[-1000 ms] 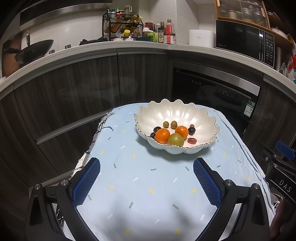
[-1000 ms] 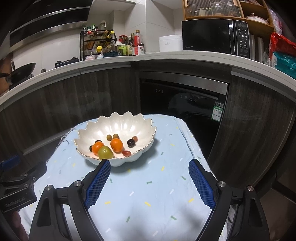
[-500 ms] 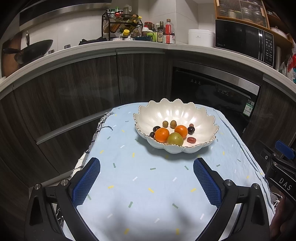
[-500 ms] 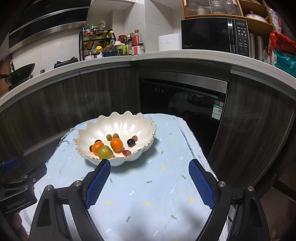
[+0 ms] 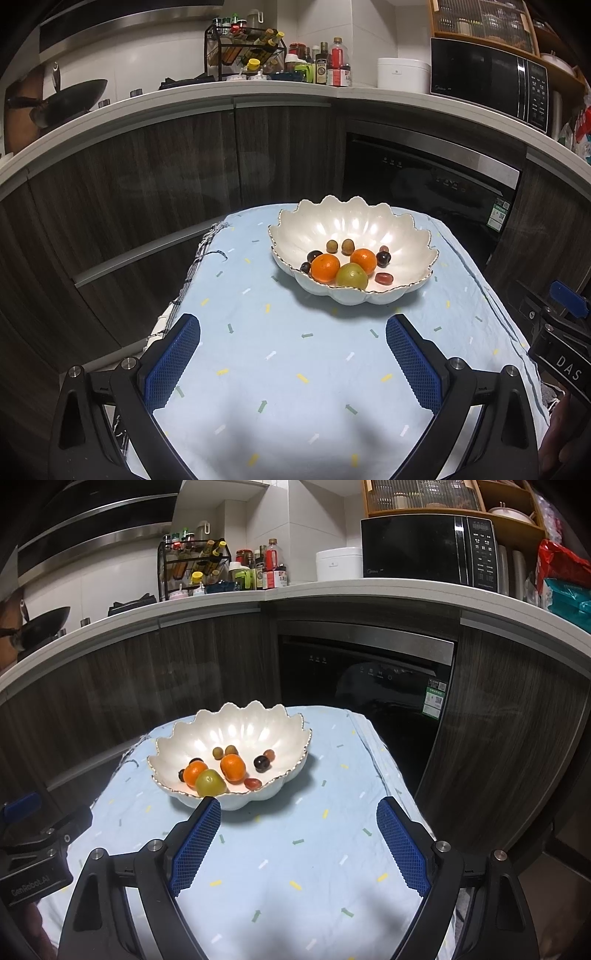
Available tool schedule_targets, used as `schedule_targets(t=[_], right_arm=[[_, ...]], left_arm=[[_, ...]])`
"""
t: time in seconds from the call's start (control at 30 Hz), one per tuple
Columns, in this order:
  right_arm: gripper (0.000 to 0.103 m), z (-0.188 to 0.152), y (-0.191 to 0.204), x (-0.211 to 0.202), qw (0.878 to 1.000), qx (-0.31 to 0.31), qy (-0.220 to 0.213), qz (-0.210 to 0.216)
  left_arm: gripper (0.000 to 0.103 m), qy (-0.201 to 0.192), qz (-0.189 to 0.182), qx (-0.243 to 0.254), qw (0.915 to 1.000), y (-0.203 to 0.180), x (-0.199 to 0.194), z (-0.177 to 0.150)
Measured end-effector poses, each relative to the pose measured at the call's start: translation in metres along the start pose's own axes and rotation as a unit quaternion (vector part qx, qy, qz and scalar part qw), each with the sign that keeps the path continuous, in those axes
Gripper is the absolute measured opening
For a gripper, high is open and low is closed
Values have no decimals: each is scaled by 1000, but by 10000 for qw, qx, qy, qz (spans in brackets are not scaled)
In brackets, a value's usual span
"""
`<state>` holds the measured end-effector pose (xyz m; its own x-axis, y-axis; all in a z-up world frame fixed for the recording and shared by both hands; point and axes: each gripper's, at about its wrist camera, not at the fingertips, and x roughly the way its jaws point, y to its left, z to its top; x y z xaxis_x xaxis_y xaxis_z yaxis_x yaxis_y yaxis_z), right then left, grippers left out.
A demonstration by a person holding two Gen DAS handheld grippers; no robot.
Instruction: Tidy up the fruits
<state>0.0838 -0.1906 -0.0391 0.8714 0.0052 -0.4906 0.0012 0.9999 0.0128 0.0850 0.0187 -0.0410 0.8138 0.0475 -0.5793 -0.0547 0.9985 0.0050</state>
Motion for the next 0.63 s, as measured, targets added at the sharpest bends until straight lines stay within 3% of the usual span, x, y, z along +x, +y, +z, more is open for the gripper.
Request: schedule_targets(t=[0.3,0.63], right_arm=[[87,-3,2,0,10000,16,2,-10],[87,-5,-1,0,10000,61,7,-25]], left_arm=[[103,102,-33,-43,9999,2,2,-1],[103,-62,-29,-33,10000,2,-3,-1]])
